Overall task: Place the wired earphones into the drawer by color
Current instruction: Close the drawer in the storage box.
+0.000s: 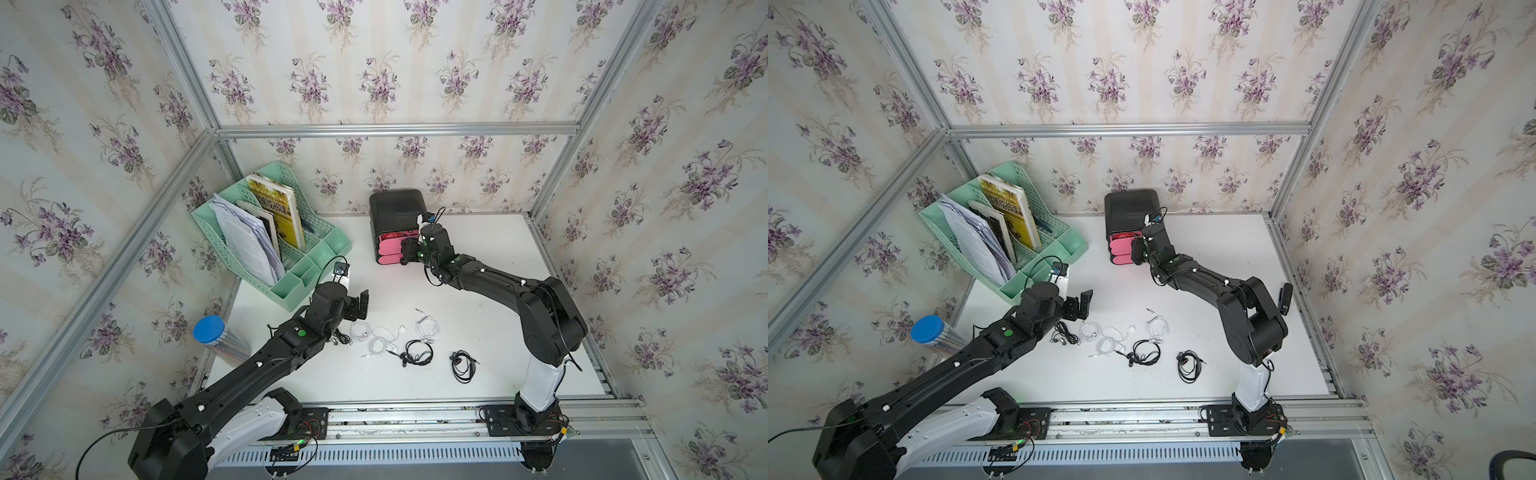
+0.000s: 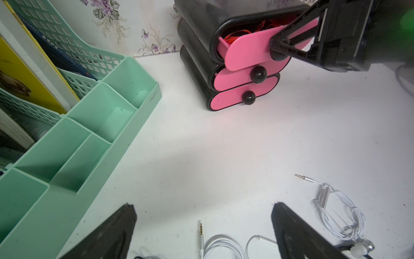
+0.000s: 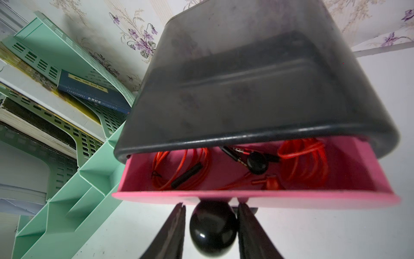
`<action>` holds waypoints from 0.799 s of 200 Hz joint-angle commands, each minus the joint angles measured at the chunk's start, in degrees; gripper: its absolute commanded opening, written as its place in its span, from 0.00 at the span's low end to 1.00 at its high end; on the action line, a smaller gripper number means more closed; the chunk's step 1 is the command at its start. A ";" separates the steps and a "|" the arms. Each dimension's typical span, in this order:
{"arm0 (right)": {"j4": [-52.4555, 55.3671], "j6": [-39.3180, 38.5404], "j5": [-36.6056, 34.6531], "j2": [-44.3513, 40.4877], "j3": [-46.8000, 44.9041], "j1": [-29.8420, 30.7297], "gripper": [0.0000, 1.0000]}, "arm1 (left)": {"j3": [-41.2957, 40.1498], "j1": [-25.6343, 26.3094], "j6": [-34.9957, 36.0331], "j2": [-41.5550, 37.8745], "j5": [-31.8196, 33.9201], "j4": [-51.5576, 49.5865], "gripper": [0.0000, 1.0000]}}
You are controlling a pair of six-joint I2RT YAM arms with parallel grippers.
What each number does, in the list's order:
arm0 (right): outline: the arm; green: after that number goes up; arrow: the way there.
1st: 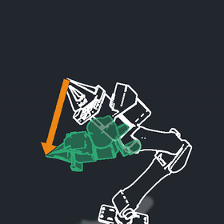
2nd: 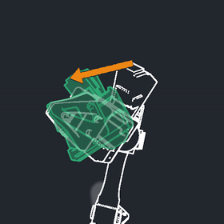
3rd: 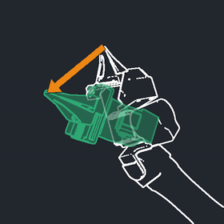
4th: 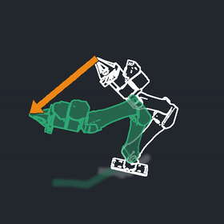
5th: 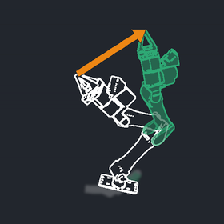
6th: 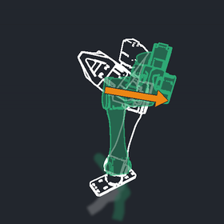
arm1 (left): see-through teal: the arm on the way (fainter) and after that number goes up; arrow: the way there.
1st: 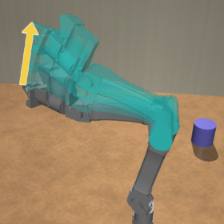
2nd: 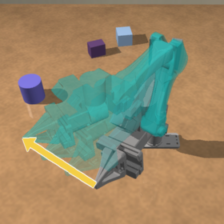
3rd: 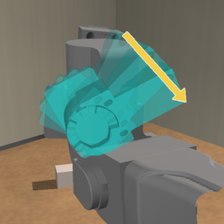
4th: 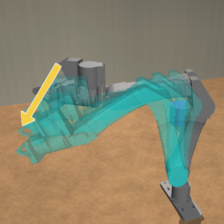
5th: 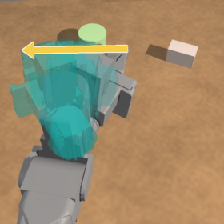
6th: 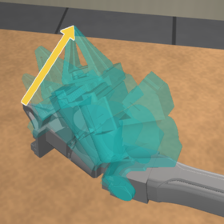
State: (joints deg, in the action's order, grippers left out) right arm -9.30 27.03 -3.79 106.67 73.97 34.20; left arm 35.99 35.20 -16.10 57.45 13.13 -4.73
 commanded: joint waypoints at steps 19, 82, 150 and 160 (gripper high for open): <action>-2.37 -0.22 1.14 1.44 2.15 -0.48 0.43 | 0.49 -0.09 0.08 -0.06 0.40 0.13 0.99; -3.63 -0.75 1.86 3.56 4.09 -0.86 0.43 | 0.42 -0.04 0.09 0.01 0.41 0.20 0.99; -3.88 -1.02 2.16 4.50 5.37 -0.97 0.44 | 0.40 -0.04 0.17 0.12 0.39 0.31 0.99; -3.71 -1.10 2.29 4.22 5.23 -0.97 0.45 | 0.40 -0.04 0.19 0.12 0.40 0.30 0.99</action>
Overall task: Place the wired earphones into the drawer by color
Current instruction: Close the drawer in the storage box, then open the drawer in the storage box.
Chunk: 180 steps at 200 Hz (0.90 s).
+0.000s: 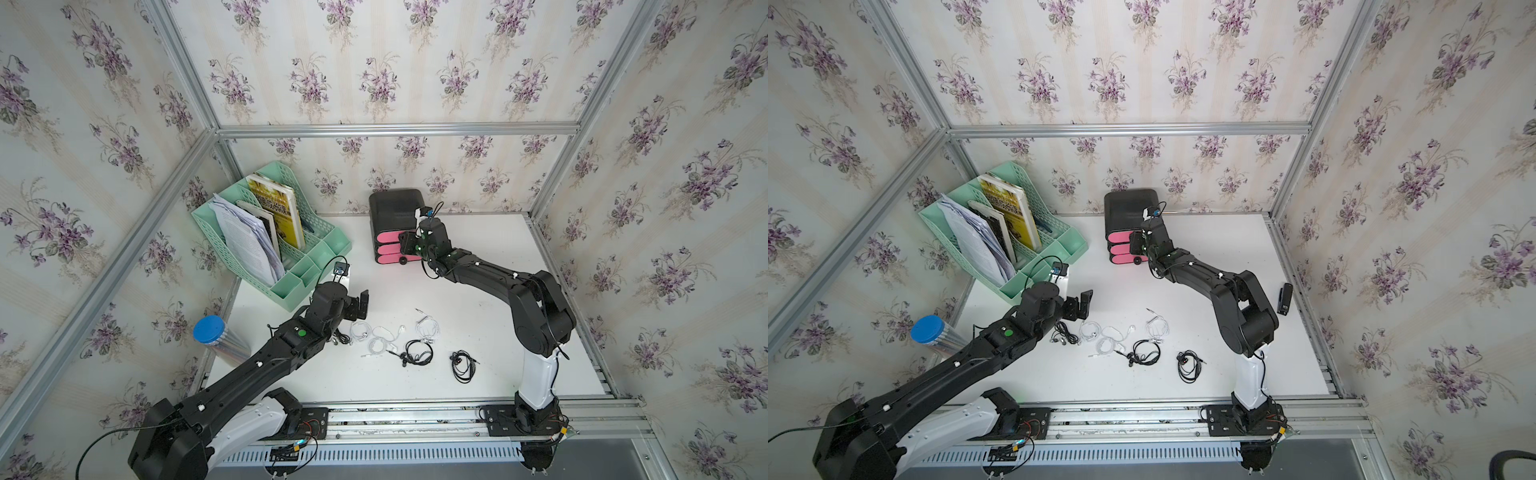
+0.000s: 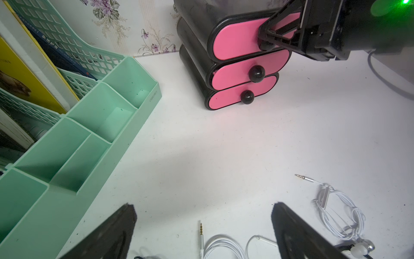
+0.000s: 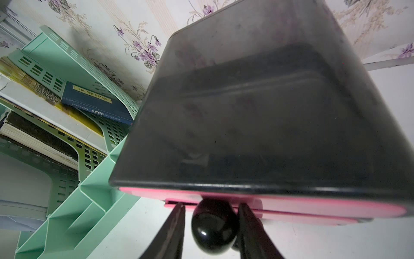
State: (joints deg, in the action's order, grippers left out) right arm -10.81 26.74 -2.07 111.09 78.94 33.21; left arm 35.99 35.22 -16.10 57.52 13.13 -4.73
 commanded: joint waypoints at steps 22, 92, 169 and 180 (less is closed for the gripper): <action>-2.44 -0.73 0.57 -1.47 -1.08 0.01 0.46 | 0.40 -0.09 0.12 0.05 0.28 0.27 0.99; -4.64 0.40 -0.17 -8.66 -11.38 -0.01 0.51 | 0.40 -0.11 0.27 0.14 0.19 0.25 0.99; -6.86 2.53 0.35 -5.98 -15.09 0.01 0.54 | 0.51 -0.11 -0.02 0.29 0.06 0.26 0.99; -6.97 2.96 0.73 -4.86 -14.29 -0.03 0.54 | 0.79 -0.07 -0.06 0.65 0.04 -0.08 0.99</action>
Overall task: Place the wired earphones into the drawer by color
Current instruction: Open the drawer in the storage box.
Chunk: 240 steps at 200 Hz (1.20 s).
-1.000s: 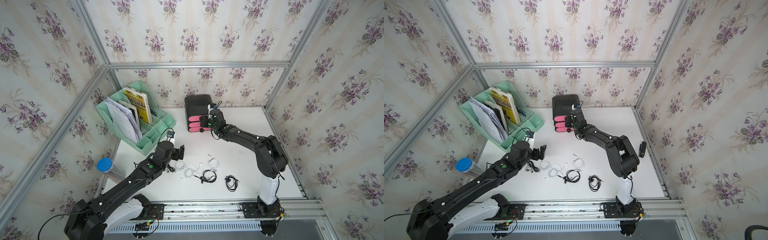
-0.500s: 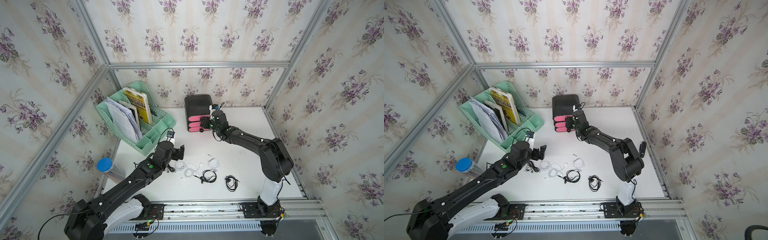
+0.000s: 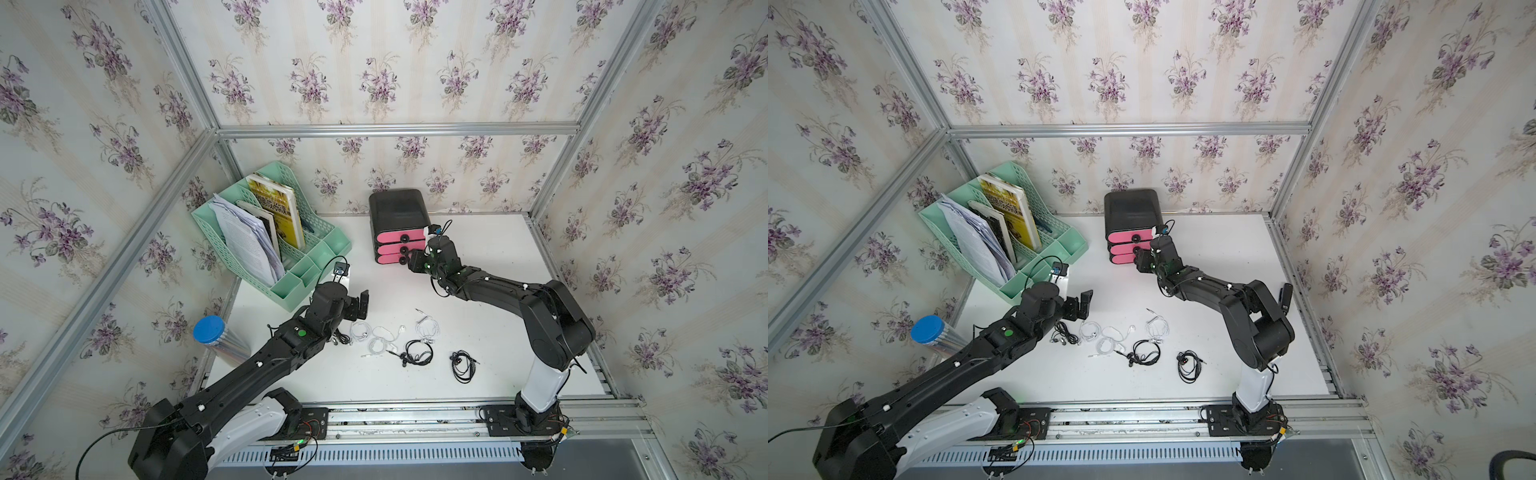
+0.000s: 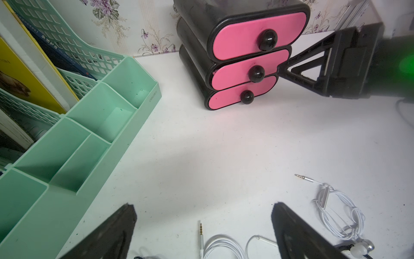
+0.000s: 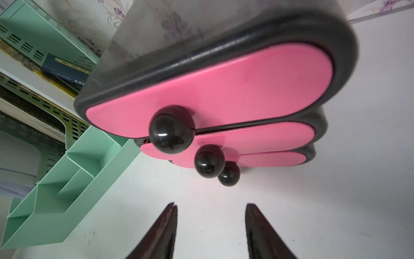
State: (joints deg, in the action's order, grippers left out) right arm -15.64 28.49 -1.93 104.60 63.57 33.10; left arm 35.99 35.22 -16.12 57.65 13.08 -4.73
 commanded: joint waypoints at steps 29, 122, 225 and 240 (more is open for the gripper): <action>-2.74 2.41 0.53 4.17 3.02 0.13 0.54 | 1.19 -0.09 0.12 1.06 0.36 -0.37 0.99; -3.43 3.85 0.98 9.57 8.36 0.01 0.49 | 1.10 -0.07 0.01 0.62 0.89 -0.45 0.99; -5.35 5.16 -0.44 11.60 9.03 -0.02 0.40 | 1.04 -0.07 -0.13 0.18 1.15 -0.61 0.99; -5.33 5.00 -0.43 11.68 9.09 -0.05 0.39 | 1.02 -0.07 -0.07 0.27 1.11 -0.56 0.99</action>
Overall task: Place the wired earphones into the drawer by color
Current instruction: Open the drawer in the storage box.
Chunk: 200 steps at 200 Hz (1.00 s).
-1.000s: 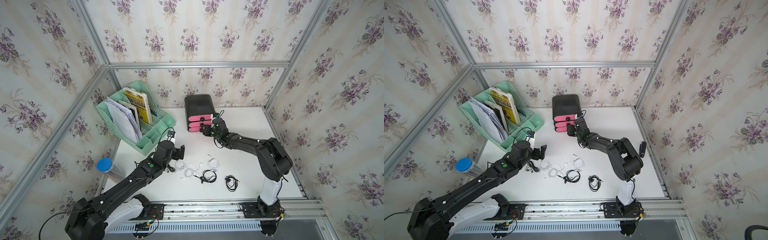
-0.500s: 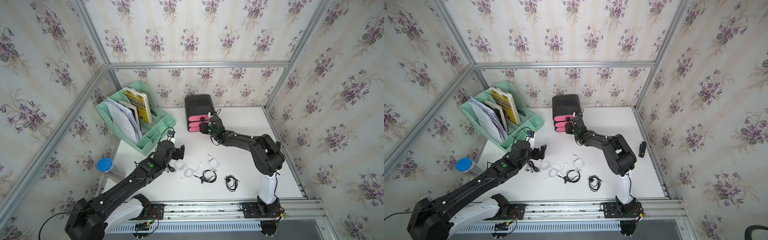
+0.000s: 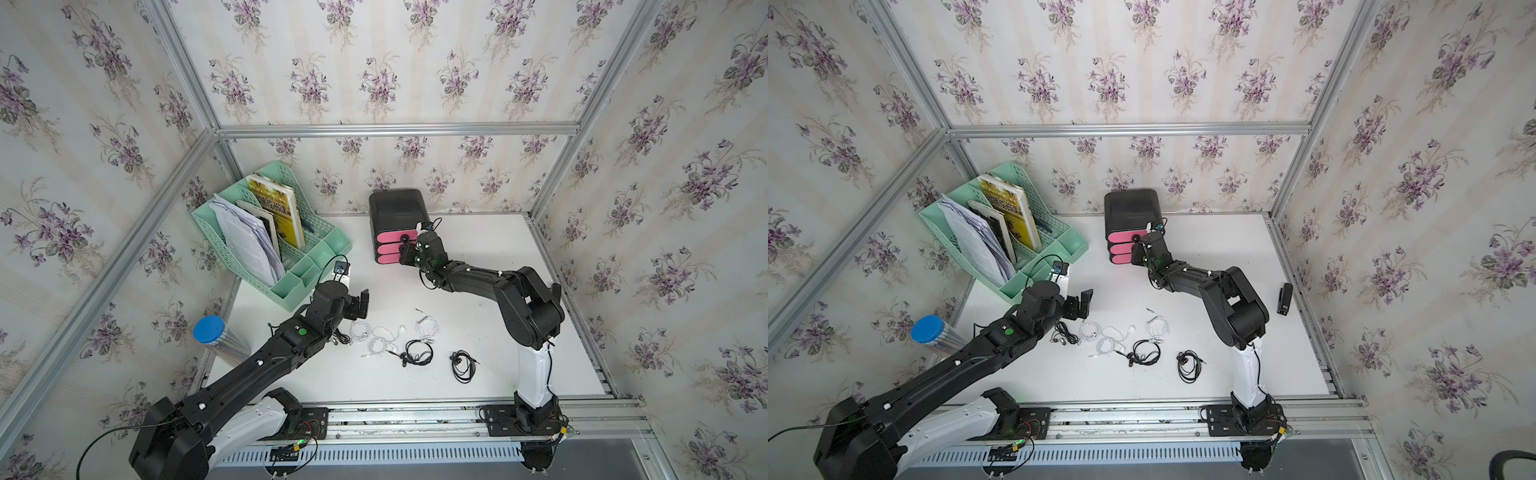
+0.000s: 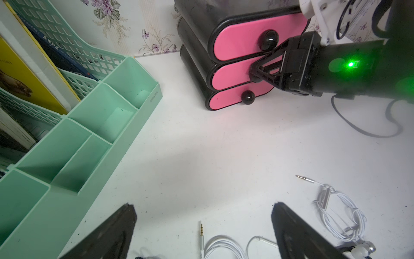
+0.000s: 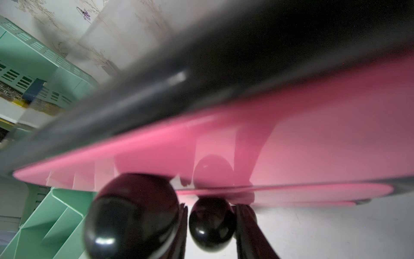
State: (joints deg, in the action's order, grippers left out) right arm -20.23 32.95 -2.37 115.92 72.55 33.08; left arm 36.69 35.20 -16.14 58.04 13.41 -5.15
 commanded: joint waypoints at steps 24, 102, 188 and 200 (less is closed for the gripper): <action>-0.67 0.49 -0.05 0.45 0.30 0.03 0.41 | 0.32 -0.05 -0.05 -0.04 0.82 -0.18 0.99; -0.42 0.80 0.00 1.49 0.49 -0.01 0.43 | 0.39 -0.07 -0.11 -0.03 0.90 -0.16 0.99; -0.22 1.15 -0.42 0.29 -1.55 0.02 0.43 | 0.33 -0.04 -0.20 0.03 0.89 -0.19 0.99; -0.41 1.16 -0.27 0.19 -1.63 0.00 0.43 | 0.35 -0.05 -0.16 0.04 0.88 -0.14 0.99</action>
State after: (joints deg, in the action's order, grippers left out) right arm -21.93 33.69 -2.33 116.44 71.11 33.06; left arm 36.69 35.18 -16.16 58.04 13.69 -5.15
